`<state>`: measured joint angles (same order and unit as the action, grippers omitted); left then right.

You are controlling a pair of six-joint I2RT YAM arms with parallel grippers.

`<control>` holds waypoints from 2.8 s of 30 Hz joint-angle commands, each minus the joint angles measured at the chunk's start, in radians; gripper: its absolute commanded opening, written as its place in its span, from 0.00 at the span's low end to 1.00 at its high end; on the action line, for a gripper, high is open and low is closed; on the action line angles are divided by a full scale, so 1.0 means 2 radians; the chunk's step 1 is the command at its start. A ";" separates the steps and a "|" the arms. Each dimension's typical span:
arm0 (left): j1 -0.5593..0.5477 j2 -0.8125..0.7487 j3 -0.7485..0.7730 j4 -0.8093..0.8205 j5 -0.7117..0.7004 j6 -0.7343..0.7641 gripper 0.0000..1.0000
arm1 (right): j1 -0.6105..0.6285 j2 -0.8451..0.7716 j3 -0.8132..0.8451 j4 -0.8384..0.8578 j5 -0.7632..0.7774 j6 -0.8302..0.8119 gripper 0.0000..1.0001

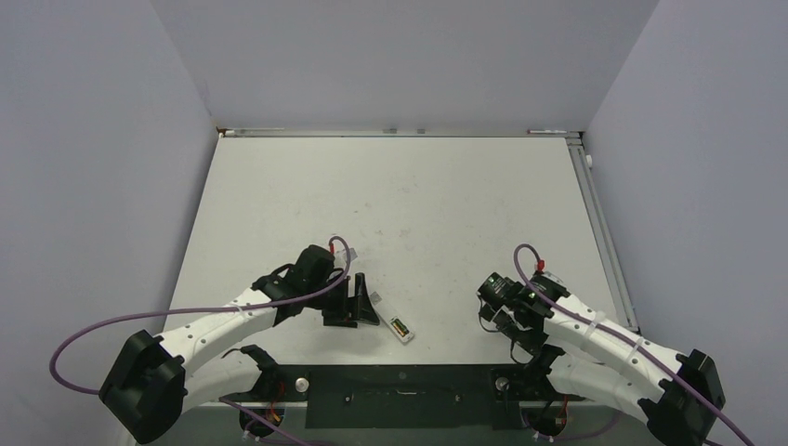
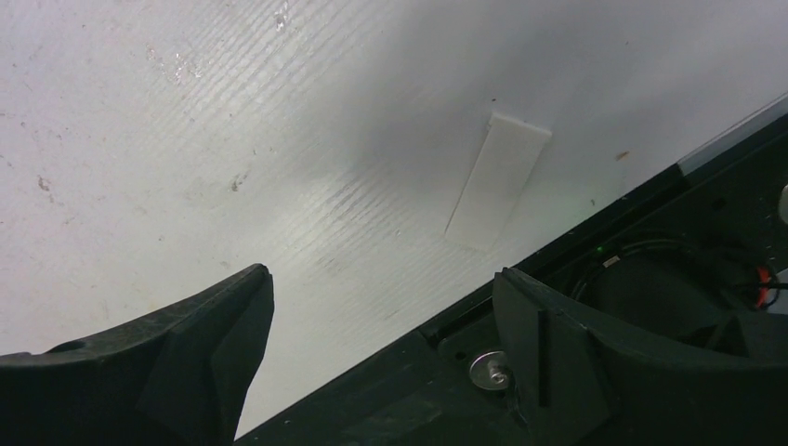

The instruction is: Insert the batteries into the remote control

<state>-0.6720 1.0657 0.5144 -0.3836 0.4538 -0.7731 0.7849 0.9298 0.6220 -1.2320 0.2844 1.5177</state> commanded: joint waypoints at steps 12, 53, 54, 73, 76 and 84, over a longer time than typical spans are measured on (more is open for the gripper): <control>-0.022 0.014 0.006 0.043 0.043 0.016 0.73 | 0.009 -0.017 -0.107 0.104 -0.054 0.102 0.91; -0.351 0.442 0.490 0.021 -0.331 0.029 0.78 | -0.344 0.089 0.305 0.138 0.032 -0.493 0.96; -0.358 0.459 0.507 0.018 -0.344 0.034 0.78 | -0.350 0.088 0.300 0.142 0.027 -0.491 0.96; -0.395 0.584 0.583 0.089 -0.334 0.074 0.88 | -0.360 0.070 0.289 0.139 -0.002 -0.482 0.97; -0.395 0.600 0.596 0.091 -0.321 0.075 0.89 | -0.360 0.064 0.282 0.139 -0.001 -0.484 0.97; -0.401 0.644 0.650 0.026 -0.351 0.082 0.90 | -0.361 0.055 0.268 0.142 -0.003 -0.484 0.97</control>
<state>-1.4406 2.2868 1.7588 -0.2962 -0.2554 -0.6075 0.0662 1.0695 1.1728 -0.9794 0.2783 0.5602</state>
